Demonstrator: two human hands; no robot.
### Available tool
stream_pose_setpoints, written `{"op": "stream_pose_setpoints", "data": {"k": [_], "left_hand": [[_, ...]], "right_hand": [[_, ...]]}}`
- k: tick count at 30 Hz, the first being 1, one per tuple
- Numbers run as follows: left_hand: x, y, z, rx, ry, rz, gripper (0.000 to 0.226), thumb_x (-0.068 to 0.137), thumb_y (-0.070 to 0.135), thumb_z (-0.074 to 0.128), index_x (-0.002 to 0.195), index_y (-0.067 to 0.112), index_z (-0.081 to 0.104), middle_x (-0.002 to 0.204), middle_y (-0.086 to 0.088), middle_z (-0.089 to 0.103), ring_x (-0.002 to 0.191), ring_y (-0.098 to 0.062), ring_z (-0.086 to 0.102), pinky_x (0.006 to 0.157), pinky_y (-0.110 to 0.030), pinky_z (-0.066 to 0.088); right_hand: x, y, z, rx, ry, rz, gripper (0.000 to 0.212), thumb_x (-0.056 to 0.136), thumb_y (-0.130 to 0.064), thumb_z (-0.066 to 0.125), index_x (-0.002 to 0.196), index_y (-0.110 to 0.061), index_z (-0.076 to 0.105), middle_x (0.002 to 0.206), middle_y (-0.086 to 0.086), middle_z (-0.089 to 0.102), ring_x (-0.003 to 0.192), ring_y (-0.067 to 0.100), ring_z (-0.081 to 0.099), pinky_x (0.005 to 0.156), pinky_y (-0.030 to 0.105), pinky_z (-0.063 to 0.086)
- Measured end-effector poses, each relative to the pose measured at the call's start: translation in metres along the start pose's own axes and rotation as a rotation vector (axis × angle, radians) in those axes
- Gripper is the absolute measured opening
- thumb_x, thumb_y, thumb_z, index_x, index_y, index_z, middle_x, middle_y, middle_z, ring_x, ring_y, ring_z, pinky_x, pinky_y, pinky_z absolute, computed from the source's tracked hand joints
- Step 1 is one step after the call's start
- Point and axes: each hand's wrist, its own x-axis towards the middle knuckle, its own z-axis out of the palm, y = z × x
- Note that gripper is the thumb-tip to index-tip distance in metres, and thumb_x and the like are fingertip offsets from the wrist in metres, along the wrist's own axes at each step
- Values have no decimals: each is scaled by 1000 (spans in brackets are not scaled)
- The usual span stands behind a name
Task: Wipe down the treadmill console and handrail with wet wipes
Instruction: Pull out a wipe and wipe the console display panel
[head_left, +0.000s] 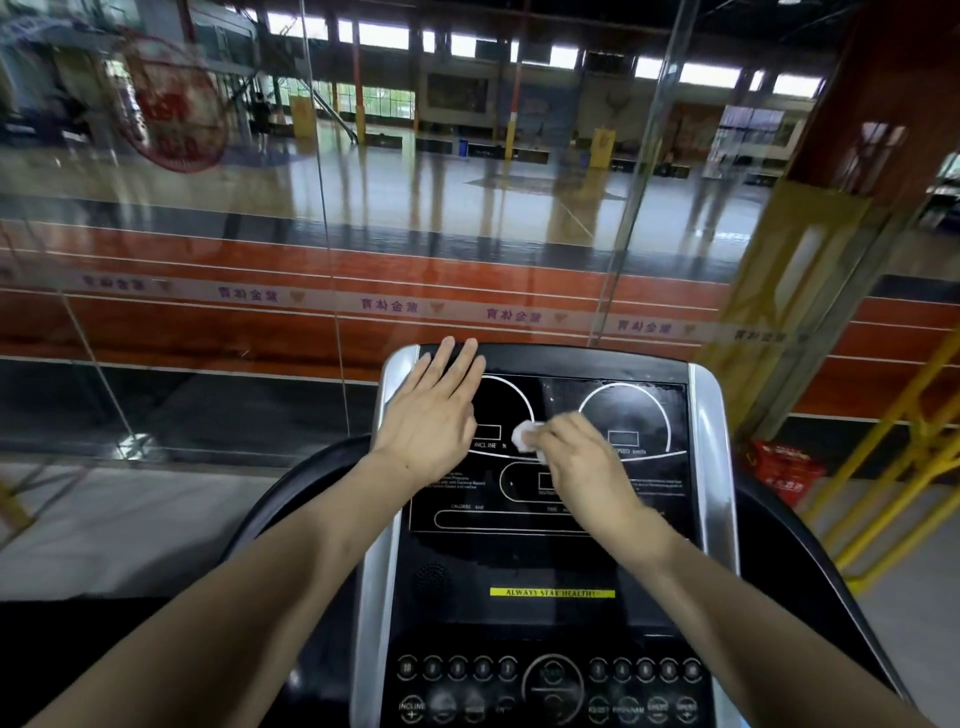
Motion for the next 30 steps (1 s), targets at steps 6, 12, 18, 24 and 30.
{"op": "stream_pose_setpoints", "data": {"k": [6, 12, 18, 24, 30], "left_hand": [[2, 5, -7, -7, -10, -5, 76, 92, 38, 11, 165, 20, 19, 175, -4, 6, 162, -26, -1, 132, -44, 7], [3, 11, -7, -6, -15, 4, 76, 92, 37, 11, 166, 21, 18, 175, -3, 3, 162, -23, -5, 132, -44, 3], [17, 27, -10, -43, -28, 50, 75, 92, 39, 11, 165, 27, 19, 175, 0, 1, 161, -21, -7, 131, -43, -2], [17, 30, -4, -47, -7, 31, 73, 93, 39, 14, 166, 28, 19, 175, -1, 1, 161, -22, -9, 131, -46, -2], [17, 36, -2, -59, 21, -9, 64, 102, 46, 13, 165, 32, 22, 175, 0, 2, 161, -23, -9, 131, -48, 0]], "right_hand": [[37, 26, -2, -47, 89, 143, 28, 79, 14, 66, 96, -6, 74, 78, 8, 58, 77, 32, 54, 56, 46, 52], [-25, 10, -7, 12, -20, 8, 39, 79, 19, 68, 104, -10, 73, 87, 2, 64, 81, 24, 56, 67, 41, 55], [35, 37, -14, -58, 132, 169, 24, 82, 7, 62, 96, -7, 76, 77, 6, 60, 74, 32, 56, 51, 46, 53], [-36, 18, -18, 32, 3, 25, 41, 76, 22, 73, 104, -8, 75, 87, 1, 64, 82, 23, 56, 67, 38, 54], [30, 55, -23, -67, 82, 158, 25, 82, 7, 65, 99, -8, 75, 78, 9, 58, 76, 34, 55, 54, 50, 52]]}}
